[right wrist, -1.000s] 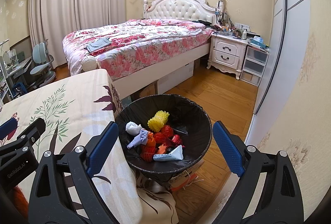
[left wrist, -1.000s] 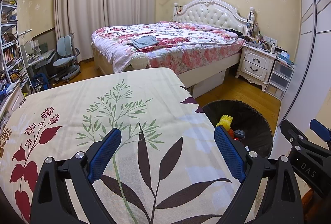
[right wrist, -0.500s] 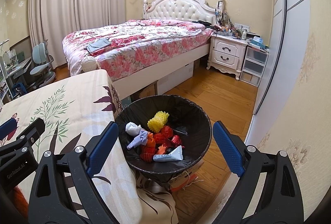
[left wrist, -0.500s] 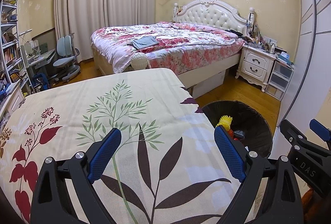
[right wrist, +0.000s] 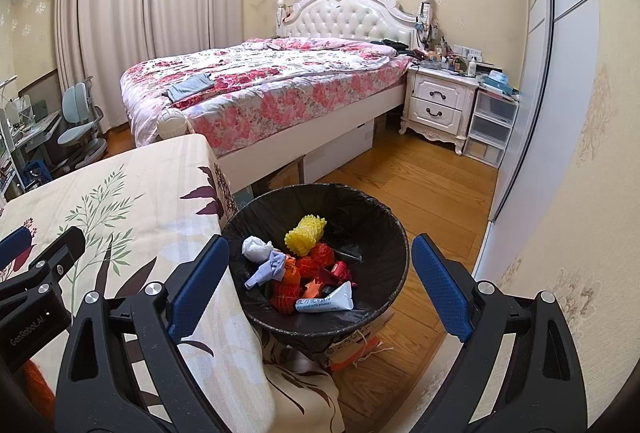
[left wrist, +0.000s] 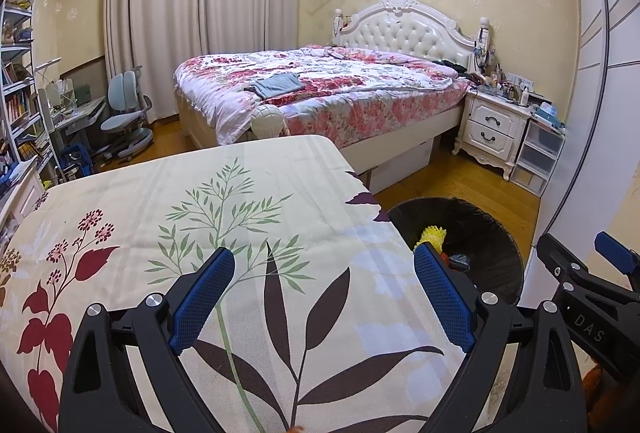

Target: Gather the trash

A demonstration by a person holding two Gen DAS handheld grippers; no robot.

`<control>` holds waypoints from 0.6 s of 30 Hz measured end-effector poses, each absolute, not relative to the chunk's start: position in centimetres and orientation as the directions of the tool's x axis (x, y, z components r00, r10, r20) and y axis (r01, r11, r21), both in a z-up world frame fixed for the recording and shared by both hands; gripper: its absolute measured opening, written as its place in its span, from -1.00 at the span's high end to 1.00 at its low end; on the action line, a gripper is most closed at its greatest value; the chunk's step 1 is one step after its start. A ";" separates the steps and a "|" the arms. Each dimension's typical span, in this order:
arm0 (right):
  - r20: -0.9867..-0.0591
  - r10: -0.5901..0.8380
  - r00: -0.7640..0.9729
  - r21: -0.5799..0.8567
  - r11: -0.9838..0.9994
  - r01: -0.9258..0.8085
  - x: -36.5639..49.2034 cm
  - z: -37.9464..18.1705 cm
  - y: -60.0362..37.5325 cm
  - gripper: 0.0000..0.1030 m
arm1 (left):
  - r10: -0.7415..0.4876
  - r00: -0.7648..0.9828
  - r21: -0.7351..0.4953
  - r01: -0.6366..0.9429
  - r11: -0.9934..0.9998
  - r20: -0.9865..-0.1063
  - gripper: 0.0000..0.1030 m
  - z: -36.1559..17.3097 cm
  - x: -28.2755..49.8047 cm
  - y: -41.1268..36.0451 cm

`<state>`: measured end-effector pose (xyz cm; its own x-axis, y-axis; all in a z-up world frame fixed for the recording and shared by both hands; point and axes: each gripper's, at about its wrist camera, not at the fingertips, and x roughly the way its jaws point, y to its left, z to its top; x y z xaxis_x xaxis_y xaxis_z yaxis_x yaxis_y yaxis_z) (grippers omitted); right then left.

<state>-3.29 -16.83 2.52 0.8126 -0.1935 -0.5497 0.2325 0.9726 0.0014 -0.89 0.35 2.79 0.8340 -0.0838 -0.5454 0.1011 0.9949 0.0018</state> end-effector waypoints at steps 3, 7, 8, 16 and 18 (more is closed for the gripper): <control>-0.549 -0.194 0.813 0.001 0.973 0.232 -3.3 2.5 -16.8 -0.76 | -0.081 0.843 0.009 0.102 0.995 -0.532 -0.76 3.0 -1.1 0.2; -0.549 -0.193 0.813 0.001 0.973 0.231 -3.3 2.5 -16.8 -0.76 | -0.092 0.836 -0.001 0.109 0.994 -0.541 -0.76 3.0 -1.0 0.2; -0.549 -0.193 0.813 0.001 0.973 0.232 -3.3 2.5 -16.8 -0.76 | -0.097 0.835 -0.006 0.111 0.994 -0.542 -0.76 3.0 -1.0 0.2; -0.550 -0.192 0.813 0.000 0.973 0.230 -3.3 2.5 -16.7 -0.76 | -0.076 0.855 0.013 0.096 0.995 -0.513 -0.76 3.0 -1.1 0.5; -0.549 -0.190 0.814 0.000 0.974 0.227 -3.3 2.5 -16.7 -0.76 | -0.066 0.854 0.017 0.087 0.996 -0.515 -0.76 3.0 -1.0 0.7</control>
<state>-3.28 -16.72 2.46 0.8137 -0.1896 -0.5494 0.2270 0.9739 0.0001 -1.02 0.67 2.98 0.8543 -0.0660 -0.5155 0.0870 0.9961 0.0166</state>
